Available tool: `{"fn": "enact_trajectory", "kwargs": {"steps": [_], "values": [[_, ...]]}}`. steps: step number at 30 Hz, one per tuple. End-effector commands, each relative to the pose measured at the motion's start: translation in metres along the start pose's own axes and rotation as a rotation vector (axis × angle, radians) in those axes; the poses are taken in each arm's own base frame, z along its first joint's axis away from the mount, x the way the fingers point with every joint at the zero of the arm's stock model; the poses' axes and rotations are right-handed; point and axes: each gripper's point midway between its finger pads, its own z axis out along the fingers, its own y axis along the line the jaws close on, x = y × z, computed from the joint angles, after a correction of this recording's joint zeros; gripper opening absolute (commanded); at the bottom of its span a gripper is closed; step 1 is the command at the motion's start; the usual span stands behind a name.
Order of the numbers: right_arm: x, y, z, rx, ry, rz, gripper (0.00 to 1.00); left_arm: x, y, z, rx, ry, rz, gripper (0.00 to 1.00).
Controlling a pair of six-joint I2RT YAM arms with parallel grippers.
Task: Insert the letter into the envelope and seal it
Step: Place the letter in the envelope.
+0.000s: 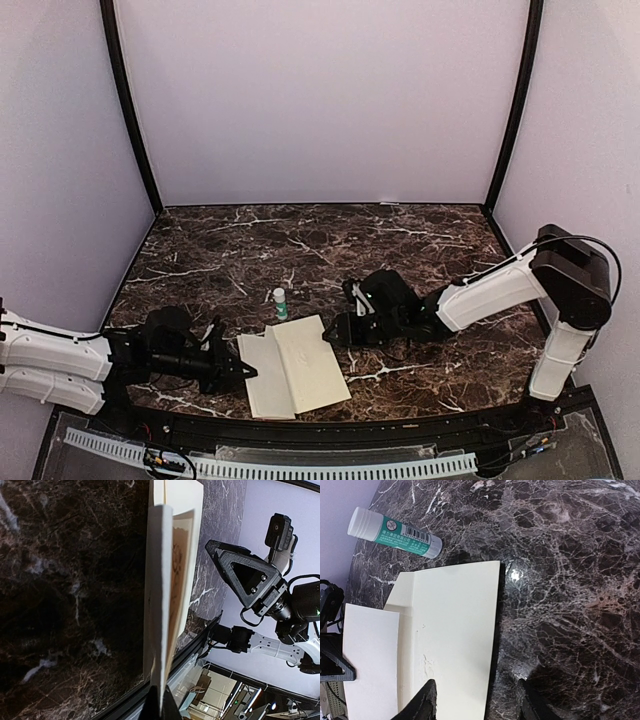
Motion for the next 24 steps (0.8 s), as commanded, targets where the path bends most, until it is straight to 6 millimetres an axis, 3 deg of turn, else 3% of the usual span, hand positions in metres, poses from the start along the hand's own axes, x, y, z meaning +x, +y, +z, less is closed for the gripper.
{"fn": "enact_trajectory", "kwargs": {"steps": [1, 24], "values": [[0.004, 0.009, 0.008, -0.029, 0.010, -0.013, 0.50, 0.004, 0.001, 0.003, 0.008, 0.027, 0.020, 0.00], [0.017, 0.011, 0.023, -0.030, 0.061, -0.015, 0.50, -0.006, 0.016, 0.010, -0.006, 0.033, -0.019, 0.00]]}}
